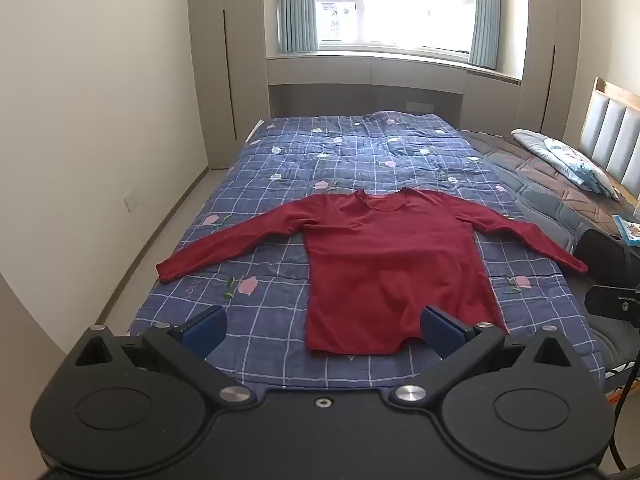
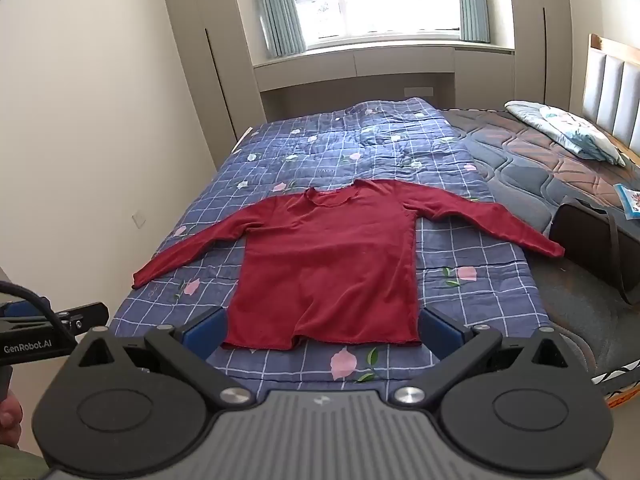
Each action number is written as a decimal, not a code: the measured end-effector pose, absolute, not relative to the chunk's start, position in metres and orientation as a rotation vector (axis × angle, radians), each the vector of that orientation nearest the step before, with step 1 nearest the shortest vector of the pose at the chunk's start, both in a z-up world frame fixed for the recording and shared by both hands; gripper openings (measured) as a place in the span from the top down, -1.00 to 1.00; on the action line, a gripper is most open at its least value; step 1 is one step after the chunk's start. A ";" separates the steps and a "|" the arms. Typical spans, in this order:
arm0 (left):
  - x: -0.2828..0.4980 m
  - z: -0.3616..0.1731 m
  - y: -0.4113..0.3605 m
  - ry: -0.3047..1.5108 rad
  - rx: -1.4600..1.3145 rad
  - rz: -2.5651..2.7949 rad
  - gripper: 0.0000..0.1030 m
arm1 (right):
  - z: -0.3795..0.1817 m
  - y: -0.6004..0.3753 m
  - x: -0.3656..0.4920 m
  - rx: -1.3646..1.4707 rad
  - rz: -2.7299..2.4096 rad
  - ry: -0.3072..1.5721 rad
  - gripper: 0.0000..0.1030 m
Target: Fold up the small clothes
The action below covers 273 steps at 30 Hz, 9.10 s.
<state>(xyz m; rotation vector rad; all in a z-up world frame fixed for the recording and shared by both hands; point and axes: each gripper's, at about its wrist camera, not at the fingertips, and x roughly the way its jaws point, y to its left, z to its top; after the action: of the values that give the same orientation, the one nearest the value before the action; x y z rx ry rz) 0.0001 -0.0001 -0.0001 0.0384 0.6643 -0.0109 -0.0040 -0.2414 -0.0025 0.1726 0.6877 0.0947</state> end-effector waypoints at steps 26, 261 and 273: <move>0.000 -0.003 -0.002 0.682 0.032 -0.030 -0.99 | -0.004 -0.244 -0.006 0.173 0.085 0.692 -1.00; 0.554 -0.300 -0.052 1.044 -0.036 0.136 -0.99 | -0.281 -0.344 0.448 -0.218 -0.242 0.705 0.53; 0.552 -0.300 -0.053 1.037 -0.030 0.136 -0.99 | -0.286 -0.358 0.445 -0.101 -0.301 0.771 0.88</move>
<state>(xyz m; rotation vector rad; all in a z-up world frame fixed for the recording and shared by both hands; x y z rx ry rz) 0.5524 -0.0530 -0.3005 -0.0302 1.0374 0.1362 0.4454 -0.3578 -0.2857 -0.1013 0.7708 -0.3007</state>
